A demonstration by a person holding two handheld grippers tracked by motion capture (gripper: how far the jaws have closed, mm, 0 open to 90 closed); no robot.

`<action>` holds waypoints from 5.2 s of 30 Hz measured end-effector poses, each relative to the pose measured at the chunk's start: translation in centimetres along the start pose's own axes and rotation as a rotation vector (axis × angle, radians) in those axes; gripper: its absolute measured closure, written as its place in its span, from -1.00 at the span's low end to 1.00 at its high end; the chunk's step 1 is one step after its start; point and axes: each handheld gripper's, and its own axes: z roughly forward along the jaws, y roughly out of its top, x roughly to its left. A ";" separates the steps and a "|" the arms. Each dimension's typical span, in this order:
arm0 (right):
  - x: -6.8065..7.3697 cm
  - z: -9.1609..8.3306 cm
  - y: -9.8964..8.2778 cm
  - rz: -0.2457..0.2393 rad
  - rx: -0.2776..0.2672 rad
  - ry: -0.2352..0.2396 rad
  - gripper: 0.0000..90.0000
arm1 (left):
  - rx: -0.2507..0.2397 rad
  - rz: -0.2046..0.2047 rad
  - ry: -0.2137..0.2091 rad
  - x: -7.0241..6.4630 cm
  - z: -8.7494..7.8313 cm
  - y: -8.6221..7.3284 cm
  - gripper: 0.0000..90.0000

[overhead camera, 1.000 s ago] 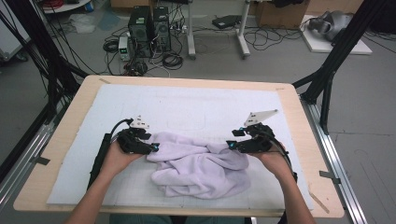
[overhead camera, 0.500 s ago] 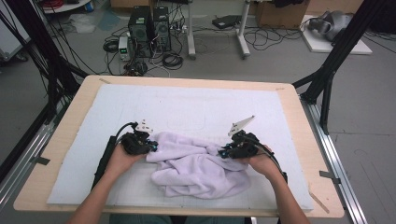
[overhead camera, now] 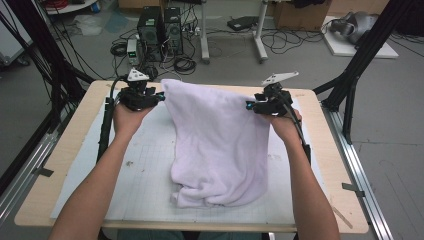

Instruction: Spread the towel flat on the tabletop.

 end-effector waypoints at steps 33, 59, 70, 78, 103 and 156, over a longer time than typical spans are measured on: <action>9.8 -3.5 -14.9 -0.080 0.050 0.304 -0.16 | 0.203 0.242 -0.490 -11.4 -0.7 -12.8 0.32; 11.8 -2.3 -12.8 -0.125 0.028 0.340 -0.20 | 0.067 0.066 -0.278 -4.4 -4.3 -13.1 0.96; 11.7 -3.2 -13.1 -0.124 0.001 0.340 -0.19 | 0.036 0.054 -0.315 -4.8 -6.1 -13.0 0.42; 12.7 -4.7 -14.0 -0.148 -0.006 0.365 -0.14 | 0.065 0.121 -0.404 -7.6 -6.6 -13.9 0.27; 9.9 -2.1 -10.8 -0.169 0.083 0.217 0.84 | 0.048 0.111 -0.264 -6.2 -4.5 -11.1 0.86; 14.2 2.0 -14.1 -0.212 0.082 0.353 0.79 | 0.185 0.238 -0.472 -13.4 -1.5 -13.7 0.72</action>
